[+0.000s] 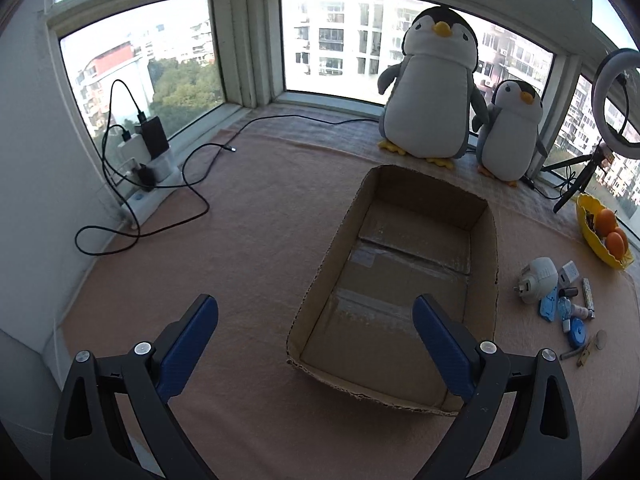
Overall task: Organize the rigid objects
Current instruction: 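Move the left tool over the cardboard box while the right tool approaches the clothespin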
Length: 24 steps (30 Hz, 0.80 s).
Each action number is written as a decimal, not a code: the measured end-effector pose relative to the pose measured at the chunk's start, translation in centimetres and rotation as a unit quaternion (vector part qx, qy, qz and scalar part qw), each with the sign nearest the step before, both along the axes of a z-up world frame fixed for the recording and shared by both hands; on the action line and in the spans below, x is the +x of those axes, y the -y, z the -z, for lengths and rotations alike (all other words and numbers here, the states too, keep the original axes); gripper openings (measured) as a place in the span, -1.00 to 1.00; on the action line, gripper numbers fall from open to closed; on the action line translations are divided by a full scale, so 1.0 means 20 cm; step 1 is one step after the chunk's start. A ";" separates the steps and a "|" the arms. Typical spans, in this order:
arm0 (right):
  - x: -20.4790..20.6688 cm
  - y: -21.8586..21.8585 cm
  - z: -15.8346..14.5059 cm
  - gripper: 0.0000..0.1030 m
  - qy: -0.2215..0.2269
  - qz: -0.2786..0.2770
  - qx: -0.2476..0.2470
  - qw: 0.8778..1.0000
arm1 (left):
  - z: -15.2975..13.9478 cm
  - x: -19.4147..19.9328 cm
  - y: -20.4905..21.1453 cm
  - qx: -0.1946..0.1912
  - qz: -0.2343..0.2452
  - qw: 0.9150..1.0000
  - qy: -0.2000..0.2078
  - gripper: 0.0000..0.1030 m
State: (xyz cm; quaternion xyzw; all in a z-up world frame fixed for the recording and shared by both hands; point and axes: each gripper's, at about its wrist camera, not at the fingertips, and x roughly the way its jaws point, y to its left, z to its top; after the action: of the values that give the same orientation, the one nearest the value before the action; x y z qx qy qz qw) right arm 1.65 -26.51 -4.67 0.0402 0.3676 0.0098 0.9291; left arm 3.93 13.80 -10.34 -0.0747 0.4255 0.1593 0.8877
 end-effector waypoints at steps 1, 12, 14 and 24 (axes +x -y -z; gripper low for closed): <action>0.00 0.01 0.01 0.98 -0.002 0.000 -0.001 1.000 | 0.03 0.01 -0.02 0.003 -0.007 1.000 -0.007 0.88; 0.01 0.13 0.09 0.98 -0.022 0.018 0.012 1.000 | 0.27 0.08 -0.13 0.002 -0.029 0.998 -0.063 0.78; 0.01 0.17 0.11 0.98 -0.023 0.024 0.011 0.999 | 0.30 0.10 -0.13 0.004 -0.029 0.997 -0.069 0.78; 0.07 0.34 0.25 0.98 -0.055 0.054 0.042 0.996 | 0.41 0.14 -0.14 -0.001 -0.024 0.995 -0.097 0.45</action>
State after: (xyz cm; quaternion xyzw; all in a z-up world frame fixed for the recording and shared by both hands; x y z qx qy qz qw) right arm 2.95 -33.24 -9.75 0.0996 0.4151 -0.0272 0.9039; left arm 6.71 16.57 -18.52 -0.0702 0.5080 0.1867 0.8379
